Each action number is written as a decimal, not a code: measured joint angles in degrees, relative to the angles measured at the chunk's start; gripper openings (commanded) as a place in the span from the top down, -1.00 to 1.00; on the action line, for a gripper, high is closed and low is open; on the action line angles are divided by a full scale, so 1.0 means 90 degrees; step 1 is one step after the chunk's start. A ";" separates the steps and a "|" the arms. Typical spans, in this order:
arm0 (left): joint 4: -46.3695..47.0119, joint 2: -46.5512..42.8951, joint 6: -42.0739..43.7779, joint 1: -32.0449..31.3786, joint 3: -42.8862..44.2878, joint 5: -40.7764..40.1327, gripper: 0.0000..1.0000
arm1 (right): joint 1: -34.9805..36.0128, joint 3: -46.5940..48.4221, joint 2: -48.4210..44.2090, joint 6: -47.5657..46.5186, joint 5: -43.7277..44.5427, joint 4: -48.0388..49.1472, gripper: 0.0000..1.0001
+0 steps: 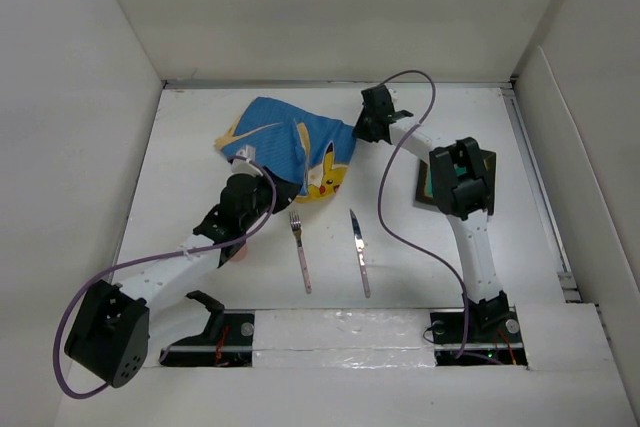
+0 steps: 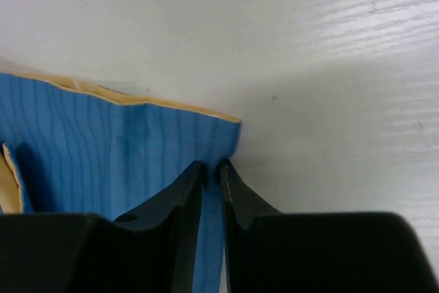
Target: Set the dinner table for one person
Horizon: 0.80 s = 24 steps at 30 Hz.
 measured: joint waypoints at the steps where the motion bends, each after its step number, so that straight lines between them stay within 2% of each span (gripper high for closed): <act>1: 0.0000 0.0000 0.0000 0.0000 -0.0010 0.0000 1.00 | -0.0005 0.0007 0.0017 -0.0005 -0.0073 0.0044 0.69; 3: -0.0002 0.0000 0.0000 0.0000 -0.0012 -0.0002 1.00 | -0.0044 0.0007 0.0029 -0.0022 -0.0189 0.0075 0.98; 7: 0.0000 0.0002 -0.0032 0.0000 -0.0012 -0.0019 1.00 | -0.0075 -0.0265 -0.0036 -0.0022 -0.0304 0.0478 1.00; 11: -0.0061 0.0012 -0.0087 0.0000 0.0194 -0.0107 1.00 | -0.0080 -0.1569 -0.0840 -0.0039 -0.0221 0.1166 1.00; 16: -0.0073 0.0158 -0.0141 0.0257 0.1428 -0.0272 1.00 | -0.0078 -0.2761 -0.2764 -0.0396 0.0068 0.1353 1.00; 24: -0.0068 0.0284 -0.0109 0.0882 0.3750 -0.0719 1.00 | -0.0080 -0.2764 -0.6547 -0.1358 0.0597 0.1661 1.00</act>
